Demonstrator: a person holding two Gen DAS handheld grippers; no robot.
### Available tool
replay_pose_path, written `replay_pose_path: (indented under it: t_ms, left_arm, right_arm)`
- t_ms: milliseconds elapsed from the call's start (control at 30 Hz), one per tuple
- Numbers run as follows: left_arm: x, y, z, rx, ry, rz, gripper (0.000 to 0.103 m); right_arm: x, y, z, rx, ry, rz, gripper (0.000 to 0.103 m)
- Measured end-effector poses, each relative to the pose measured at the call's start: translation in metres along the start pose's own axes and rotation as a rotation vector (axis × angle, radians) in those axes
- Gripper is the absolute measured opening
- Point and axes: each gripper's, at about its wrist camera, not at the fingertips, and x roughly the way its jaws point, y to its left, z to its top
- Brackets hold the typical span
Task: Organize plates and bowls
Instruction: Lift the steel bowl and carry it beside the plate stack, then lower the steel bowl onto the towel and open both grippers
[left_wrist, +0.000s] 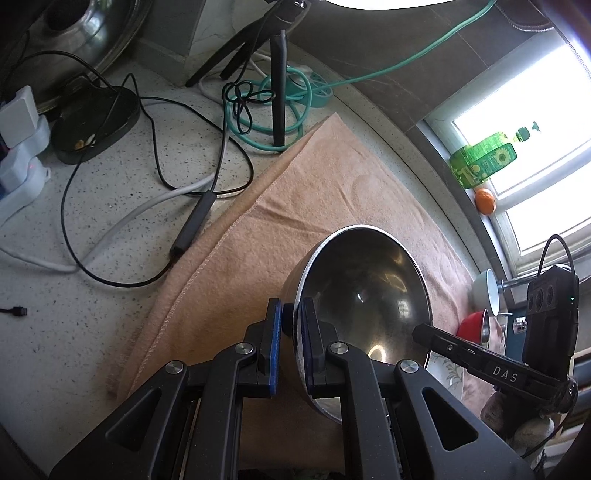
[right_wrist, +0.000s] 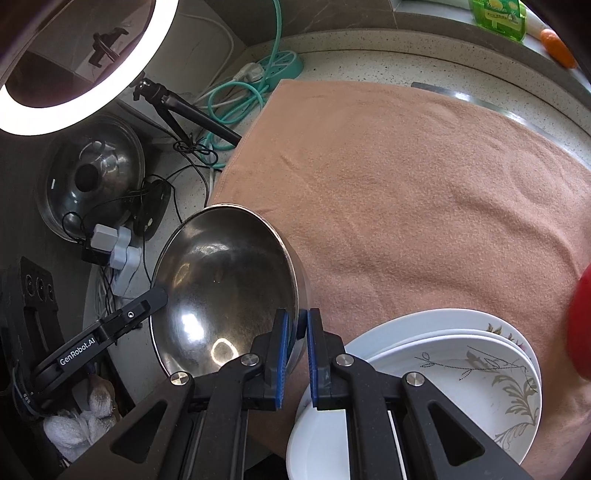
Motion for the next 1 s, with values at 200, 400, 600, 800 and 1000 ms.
replay_pose_path:
  t_ms: [200,400,600,800,1000]
  left_arm:
    - [0.002,0.004,-0.002,-0.008,0.003,0.007,0.008]
    - [0.004,0.005,-0.001,-0.017,0.006,0.005,0.008]
    - [0.003,0.005,0.000,-0.014,0.002,0.005,0.008]
    - [-0.003,0.005,0.001,-0.012,-0.012,0.012,0.009]
    - [-0.016,0.001,0.005,0.006,-0.050,0.020,0.009]
  right_arm:
    - [0.005,0.001,-0.002,-0.002,0.013,0.006,0.009]
    - [0.006,0.002,-0.001,-0.004,0.013,0.012,0.010]
    - [0.003,0.002,-0.002,-0.010,0.001,0.012,0.010]
    - [-0.005,0.000,-0.003,-0.016,-0.031,-0.010,0.018]
    - [-0.021,-0.012,-0.005,0.024,-0.074,-0.006,0.023]
